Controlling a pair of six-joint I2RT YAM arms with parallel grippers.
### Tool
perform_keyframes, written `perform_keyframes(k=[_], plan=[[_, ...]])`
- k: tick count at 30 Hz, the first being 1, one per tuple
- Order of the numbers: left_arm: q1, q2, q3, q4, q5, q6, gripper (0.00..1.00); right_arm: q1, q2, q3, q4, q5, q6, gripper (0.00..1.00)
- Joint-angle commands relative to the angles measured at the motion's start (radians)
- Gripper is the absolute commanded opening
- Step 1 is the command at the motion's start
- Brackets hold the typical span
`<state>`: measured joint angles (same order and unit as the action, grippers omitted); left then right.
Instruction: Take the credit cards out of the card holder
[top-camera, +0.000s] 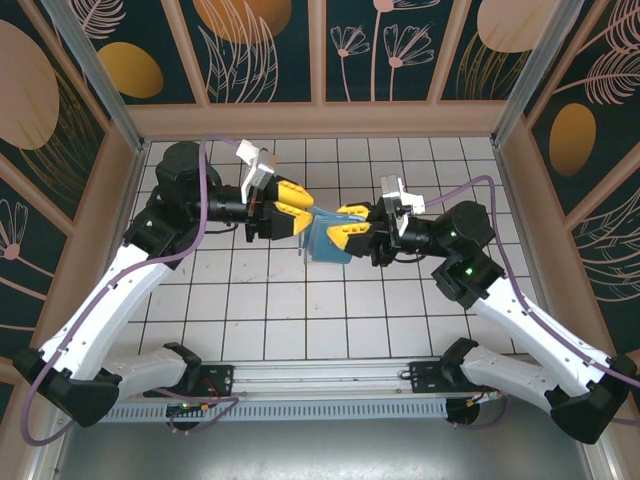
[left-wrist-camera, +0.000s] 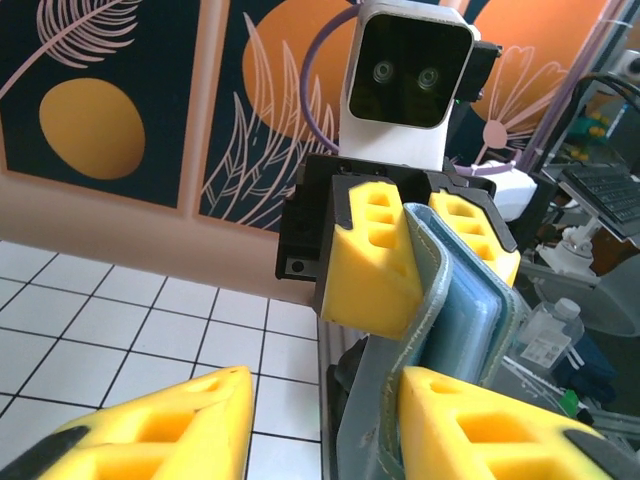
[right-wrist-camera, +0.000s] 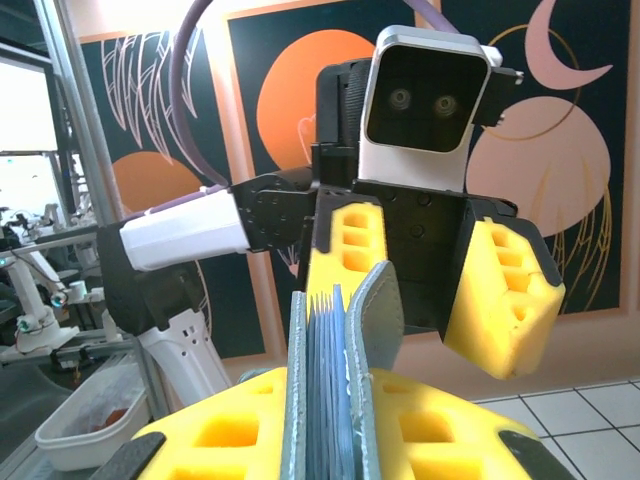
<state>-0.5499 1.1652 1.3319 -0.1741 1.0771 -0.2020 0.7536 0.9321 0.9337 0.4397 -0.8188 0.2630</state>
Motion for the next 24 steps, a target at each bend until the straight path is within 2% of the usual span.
perform_keyframes(k=[1,4,12,24], plan=[[0.003,0.008,0.01,0.018,-0.006,0.014,0.36,0.034,0.0,0.069,0.051,-0.08,-0.021,0.0],[0.003,0.013,0.013,0.031,0.033,0.009,0.32,0.049,0.015,0.087,0.022,-0.074,-0.037,0.0],[0.001,-0.011,-0.011,0.1,0.173,-0.004,0.41,0.057,0.029,0.104,-0.005,-0.011,-0.055,0.0],[0.001,-0.004,-0.012,0.104,0.232,0.007,0.4,0.086,0.092,0.172,-0.091,0.048,-0.054,0.0]])
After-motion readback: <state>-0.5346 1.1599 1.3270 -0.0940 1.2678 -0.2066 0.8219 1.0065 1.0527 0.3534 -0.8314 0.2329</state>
